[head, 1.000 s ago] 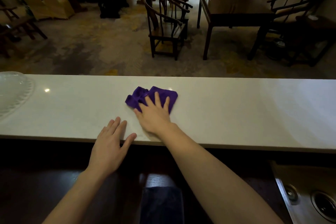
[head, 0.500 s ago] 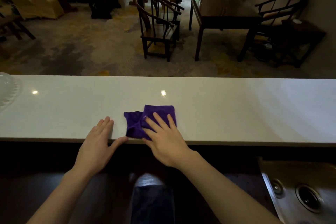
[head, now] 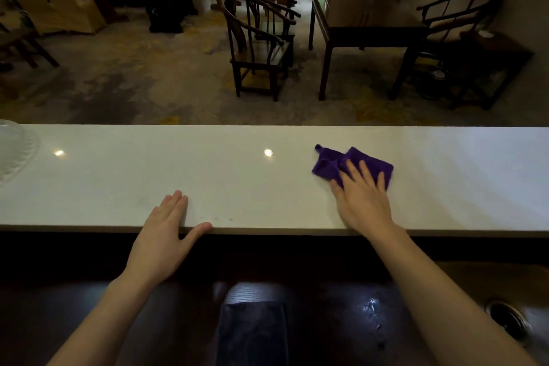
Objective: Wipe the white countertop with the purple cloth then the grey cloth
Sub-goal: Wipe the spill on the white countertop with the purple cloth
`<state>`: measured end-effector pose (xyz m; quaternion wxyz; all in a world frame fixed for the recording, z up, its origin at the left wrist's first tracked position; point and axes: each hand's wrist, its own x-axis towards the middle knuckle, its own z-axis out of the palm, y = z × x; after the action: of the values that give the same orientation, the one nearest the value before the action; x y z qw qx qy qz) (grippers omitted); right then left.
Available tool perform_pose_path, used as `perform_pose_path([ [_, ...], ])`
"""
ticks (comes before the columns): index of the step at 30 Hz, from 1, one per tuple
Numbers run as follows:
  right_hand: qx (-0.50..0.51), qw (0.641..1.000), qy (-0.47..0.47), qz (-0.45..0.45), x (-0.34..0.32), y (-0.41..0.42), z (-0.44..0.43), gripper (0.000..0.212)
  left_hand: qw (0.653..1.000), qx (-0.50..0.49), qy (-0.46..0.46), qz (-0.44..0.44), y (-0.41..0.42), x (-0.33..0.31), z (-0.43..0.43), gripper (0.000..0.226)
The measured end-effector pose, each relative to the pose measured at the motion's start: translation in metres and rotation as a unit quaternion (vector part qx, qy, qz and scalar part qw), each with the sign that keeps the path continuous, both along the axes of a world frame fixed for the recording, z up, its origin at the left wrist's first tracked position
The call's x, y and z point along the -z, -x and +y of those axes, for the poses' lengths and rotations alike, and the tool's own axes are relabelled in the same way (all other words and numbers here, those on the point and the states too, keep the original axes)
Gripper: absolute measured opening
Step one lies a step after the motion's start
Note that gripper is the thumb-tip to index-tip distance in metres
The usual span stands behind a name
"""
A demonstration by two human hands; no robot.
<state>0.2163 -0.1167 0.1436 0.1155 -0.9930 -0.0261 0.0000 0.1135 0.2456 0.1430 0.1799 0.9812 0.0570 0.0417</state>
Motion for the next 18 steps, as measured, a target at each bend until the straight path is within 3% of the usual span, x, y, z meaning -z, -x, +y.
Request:
perform_pose_path([
  [11, 0.114, 0.993, 0.011, 0.031, 0.001, -0.050, 0.047, 0.054, 1.000, 0.002, -0.008, -0.003, -0.001, 0.000, -0.001, 0.088],
  [18, 0.079, 0.996, 0.018, 0.047, 0.001, -0.077, 0.097, 0.052, 1.000, -0.002, -0.010, -0.001, -0.004, 0.001, 0.001, 0.089],
])
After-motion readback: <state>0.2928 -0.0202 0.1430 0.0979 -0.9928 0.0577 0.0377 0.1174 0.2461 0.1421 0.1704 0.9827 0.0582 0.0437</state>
